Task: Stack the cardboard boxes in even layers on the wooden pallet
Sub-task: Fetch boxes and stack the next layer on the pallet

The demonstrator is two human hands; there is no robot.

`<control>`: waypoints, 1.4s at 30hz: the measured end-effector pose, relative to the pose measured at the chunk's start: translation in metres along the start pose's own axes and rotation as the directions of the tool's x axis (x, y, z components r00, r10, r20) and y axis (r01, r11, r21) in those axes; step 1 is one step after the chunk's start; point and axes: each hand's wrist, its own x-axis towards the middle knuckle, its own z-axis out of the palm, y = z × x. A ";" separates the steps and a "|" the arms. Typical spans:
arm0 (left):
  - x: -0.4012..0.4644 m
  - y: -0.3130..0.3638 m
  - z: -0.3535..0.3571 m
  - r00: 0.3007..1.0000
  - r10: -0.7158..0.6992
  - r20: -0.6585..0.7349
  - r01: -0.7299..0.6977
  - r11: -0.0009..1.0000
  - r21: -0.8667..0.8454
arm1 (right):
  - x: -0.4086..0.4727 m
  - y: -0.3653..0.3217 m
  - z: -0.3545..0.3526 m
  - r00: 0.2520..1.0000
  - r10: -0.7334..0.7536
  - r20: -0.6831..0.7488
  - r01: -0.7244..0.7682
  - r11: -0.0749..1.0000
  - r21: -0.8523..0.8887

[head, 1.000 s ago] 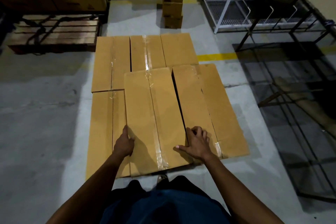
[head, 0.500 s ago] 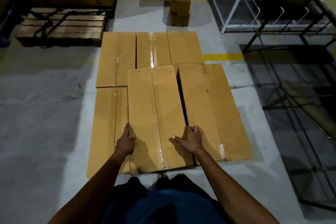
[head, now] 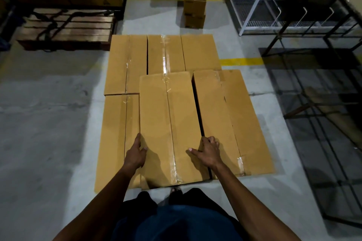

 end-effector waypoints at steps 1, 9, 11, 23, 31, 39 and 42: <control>0.000 0.000 0.000 1.000 0.006 0.001 -0.006 1.000 -0.011 | 0.000 0.000 0.000 1.000 -0.006 -0.005 0.006 1.000 0.004; 0.005 -0.003 -0.001 0.999 0.045 -0.004 -0.045 0.999 -0.018 | -0.001 -0.003 -0.003 0.998 -0.031 -0.054 0.032 0.999 0.023; 0.008 0.000 -0.003 0.998 0.069 0.003 -0.069 0.997 -0.014 | -0.001 -0.002 -0.004 0.998 -0.032 -0.059 0.033 0.999 0.027; 0.012 -0.005 0.002 0.997 0.064 0.032 -0.064 0.998 0.007 | 0.001 0.008 0.002 0.999 -0.002 -0.038 0.001 1.000 -0.016; 0.008 -0.001 0.003 0.997 0.065 0.047 -0.066 0.998 0.018 | 0.004 0.016 0.001 1.000 0.006 -0.020 -0.007 1.000 -0.024; 0.007 -0.001 0.005 0.996 0.030 0.085 -0.037 0.997 0.073 | -0.020 0.049 -0.001 0.981 -0.099 -0.169 0.088 0.994 -0.072; -0.003 0.002 0.006 0.992 -0.016 0.122 0.004 0.995 0.100 | -0.032 0.067 -0.011 0.992 -0.103 -0.073 0.086 0.976 -0.199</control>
